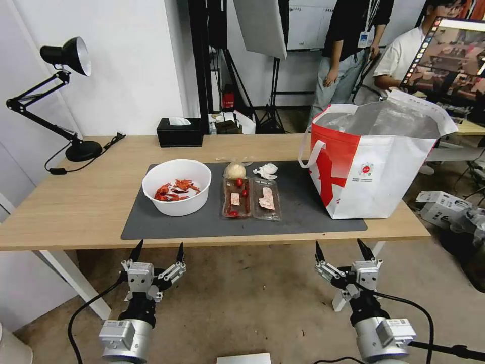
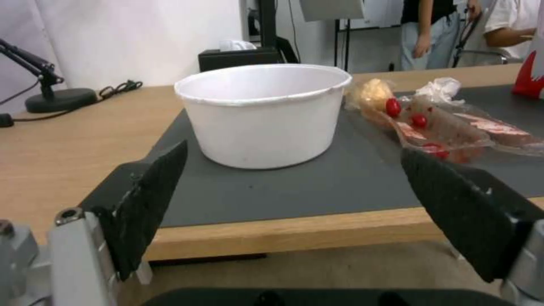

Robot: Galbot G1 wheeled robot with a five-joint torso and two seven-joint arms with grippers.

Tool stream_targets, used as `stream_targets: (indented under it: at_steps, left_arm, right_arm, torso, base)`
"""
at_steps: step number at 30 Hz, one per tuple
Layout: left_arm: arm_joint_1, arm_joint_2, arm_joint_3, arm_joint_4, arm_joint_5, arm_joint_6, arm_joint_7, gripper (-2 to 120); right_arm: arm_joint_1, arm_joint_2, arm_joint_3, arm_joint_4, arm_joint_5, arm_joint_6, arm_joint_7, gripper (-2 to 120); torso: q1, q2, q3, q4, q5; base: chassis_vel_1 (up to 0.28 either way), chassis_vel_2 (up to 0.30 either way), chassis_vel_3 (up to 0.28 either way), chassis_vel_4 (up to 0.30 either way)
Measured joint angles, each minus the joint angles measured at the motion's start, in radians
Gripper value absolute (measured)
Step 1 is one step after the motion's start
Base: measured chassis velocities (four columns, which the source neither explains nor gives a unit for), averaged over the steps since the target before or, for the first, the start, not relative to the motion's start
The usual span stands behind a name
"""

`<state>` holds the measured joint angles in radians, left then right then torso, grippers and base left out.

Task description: Pick up the trash from the table and place it into the takeout bag.

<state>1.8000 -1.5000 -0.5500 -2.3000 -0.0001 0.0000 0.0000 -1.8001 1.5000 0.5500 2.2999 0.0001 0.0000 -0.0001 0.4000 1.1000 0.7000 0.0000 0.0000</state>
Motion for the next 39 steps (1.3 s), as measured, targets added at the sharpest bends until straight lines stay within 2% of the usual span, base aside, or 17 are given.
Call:
stream_targets:
  at_steps: [25,28,30,31,32,33,35,39]
  left_arm:
    - [0.000,0.000,0.000,-0.001,0.000,0.000,0.000,100]
    - [0.010,0.001,-0.003,-0.026,-0.011,0.008,-0.013,100]
    - [0.030,0.003,-0.009,-0.078,-0.035,0.024,-0.040,100]
    - [0.052,0.005,-0.017,-0.138,-0.061,0.043,-0.071,100]
    - [0.052,0.005,-0.017,-0.138,-0.061,0.043,-0.071,100]
    - [0.071,0.007,-0.024,-0.178,-0.084,0.056,-0.098,100]
    - [0.096,0.019,-0.030,-0.200,-0.122,0.083,-0.129,100]
    - [0.105,0.032,-0.030,-0.207,-0.142,0.094,-0.135,100]
  right_arm:
    - [0.000,-0.002,0.004,0.004,0.003,-0.004,0.000,100]
    - [0.000,-0.017,0.036,0.048,0.035,-0.050,0.007,100]
    - [0.001,-0.037,0.077,0.105,0.076,-0.107,0.018,100]
    - [0.002,-0.056,0.119,0.160,0.116,-0.165,0.028,100]
    - [0.002,-0.056,0.119,0.160,0.116,-0.165,0.028,100]
    - [0.003,-0.072,0.153,0.191,0.150,-0.212,0.037,100]
    - [0.003,-0.103,0.193,0.203,0.203,-0.273,0.048,100]
    - [0.005,-0.127,0.201,0.206,0.228,-0.287,0.049,100]
  torso:
    - [0.000,0.000,0.000,0.0000,0.0000]
    - [0.000,0.000,0.000,-0.0001,-0.0002]
    - [0.000,0.000,0.000,0.0000,0.0000]
    - [0.000,0.000,0.000,0.0000,0.0001]
    - [0.000,0.000,0.000,0.0000,0.0001]
    - [0.000,0.000,0.000,0.0000,0.0000]
    - [0.000,0.000,0.000,0.0001,0.0003]
    - [0.000,0.000,0.000,0.0000,0.0002]
  base:
    - [0.000,0.000,0.000,0.000]
    - [0.000,0.000,0.000,0.000]
    - [0.000,0.000,0.000,0.000]
    - [0.000,0.000,0.000,0.000]
    - [0.000,0.000,0.000,0.000]
    - [0.000,0.000,0.000,0.000]
    - [0.000,0.000,0.000,0.000]
    - [0.000,0.000,0.000,0.000]
